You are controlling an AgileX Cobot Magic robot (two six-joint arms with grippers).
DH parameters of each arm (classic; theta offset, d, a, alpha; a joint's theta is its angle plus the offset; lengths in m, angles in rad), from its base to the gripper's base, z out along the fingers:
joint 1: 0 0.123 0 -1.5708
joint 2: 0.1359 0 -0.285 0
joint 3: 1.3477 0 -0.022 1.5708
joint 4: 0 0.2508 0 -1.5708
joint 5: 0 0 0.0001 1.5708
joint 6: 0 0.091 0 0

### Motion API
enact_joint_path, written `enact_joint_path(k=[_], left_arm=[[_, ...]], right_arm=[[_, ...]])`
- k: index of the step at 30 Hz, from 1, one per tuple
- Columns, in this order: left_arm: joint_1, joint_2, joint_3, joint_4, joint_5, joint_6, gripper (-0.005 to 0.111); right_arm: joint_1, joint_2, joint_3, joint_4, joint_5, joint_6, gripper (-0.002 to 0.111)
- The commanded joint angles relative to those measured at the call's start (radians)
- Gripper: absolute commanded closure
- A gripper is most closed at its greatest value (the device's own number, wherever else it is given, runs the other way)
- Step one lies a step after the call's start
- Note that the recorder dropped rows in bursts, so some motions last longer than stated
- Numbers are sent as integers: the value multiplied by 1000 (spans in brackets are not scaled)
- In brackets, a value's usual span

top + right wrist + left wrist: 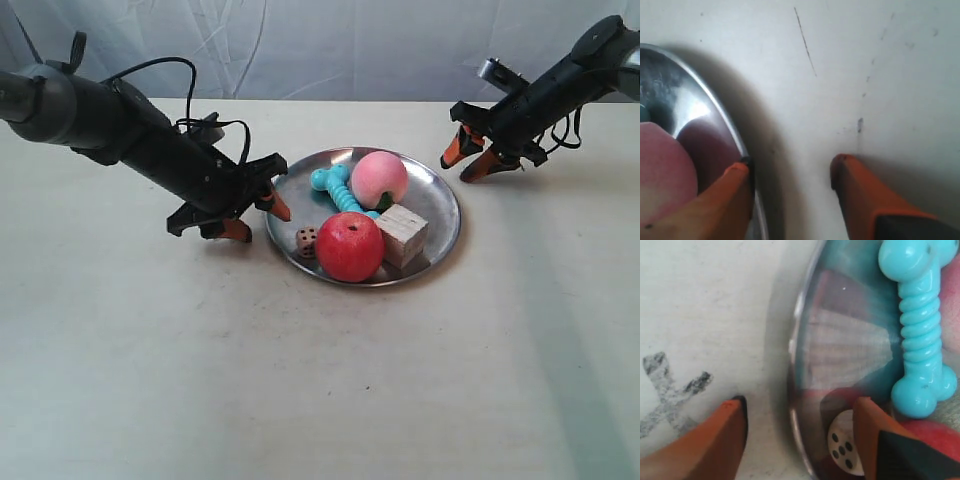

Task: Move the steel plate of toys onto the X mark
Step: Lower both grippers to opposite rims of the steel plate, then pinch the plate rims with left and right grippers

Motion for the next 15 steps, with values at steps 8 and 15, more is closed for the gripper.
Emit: enact_joint_path(k=[8, 15], left_arm=[[-45, 34, 2, 12, -15, -9, 47], [-48, 34, 2, 8, -17, -9, 47]], right_arm=[[52, 55, -8, 5, 4, -36, 58], [81, 80, -6, -1, 4, -36, 58]])
